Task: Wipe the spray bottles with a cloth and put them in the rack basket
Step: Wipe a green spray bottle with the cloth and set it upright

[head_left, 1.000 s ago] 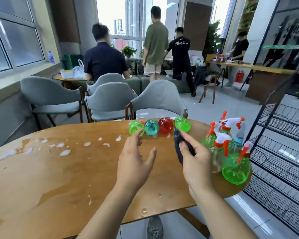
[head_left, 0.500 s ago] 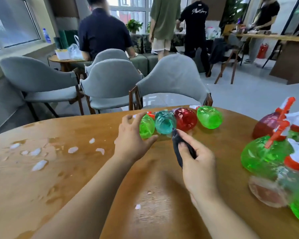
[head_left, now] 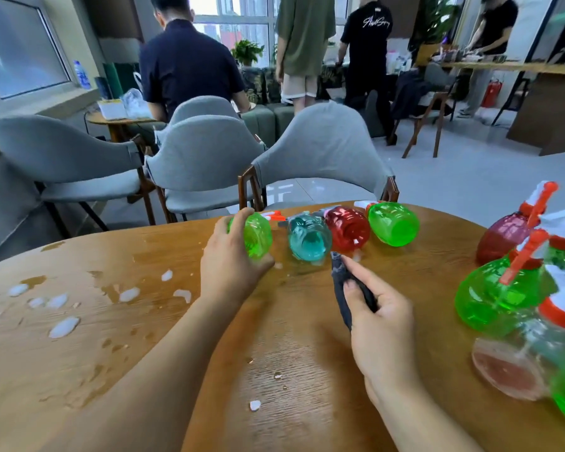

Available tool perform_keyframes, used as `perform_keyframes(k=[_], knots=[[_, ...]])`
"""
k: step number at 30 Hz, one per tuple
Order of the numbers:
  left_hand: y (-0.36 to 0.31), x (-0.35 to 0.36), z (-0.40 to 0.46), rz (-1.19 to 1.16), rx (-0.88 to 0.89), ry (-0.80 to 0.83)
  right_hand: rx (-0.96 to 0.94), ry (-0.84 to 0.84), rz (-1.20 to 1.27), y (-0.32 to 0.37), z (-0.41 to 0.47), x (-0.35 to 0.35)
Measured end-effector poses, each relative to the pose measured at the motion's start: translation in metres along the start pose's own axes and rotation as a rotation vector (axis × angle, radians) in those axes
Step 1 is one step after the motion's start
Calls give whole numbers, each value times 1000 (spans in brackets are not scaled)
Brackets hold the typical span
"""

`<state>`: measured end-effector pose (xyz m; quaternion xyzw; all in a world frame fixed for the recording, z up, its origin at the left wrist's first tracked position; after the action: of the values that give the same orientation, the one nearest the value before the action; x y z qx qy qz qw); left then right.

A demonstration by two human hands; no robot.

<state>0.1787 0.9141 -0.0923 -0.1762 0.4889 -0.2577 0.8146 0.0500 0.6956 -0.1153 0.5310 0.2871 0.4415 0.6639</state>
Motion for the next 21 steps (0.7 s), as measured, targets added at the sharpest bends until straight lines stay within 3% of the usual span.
perform_keyframes(k=[6,11,17,21], knots=[[-17,-84,-50,-106,42,-107,-22,54,6,46,-39,12],[-15,-147,-104,-395,17,-242,2,127,39,76,-88,41],[20,-160,-162,-1151,-377,-268,1,239,38,82,-137,86],[41,-138,-183,-1356,-476,-180,-12,243,76,74,-151,100]])
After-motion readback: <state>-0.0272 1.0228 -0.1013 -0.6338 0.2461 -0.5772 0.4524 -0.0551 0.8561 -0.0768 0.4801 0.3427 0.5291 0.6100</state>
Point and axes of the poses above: each hand's wrist, its own z-axis towards the middle knuckle, its own x-axis out of the palm, y = z × x, the point moved 8 cm from there along z, towards the middle knuckle
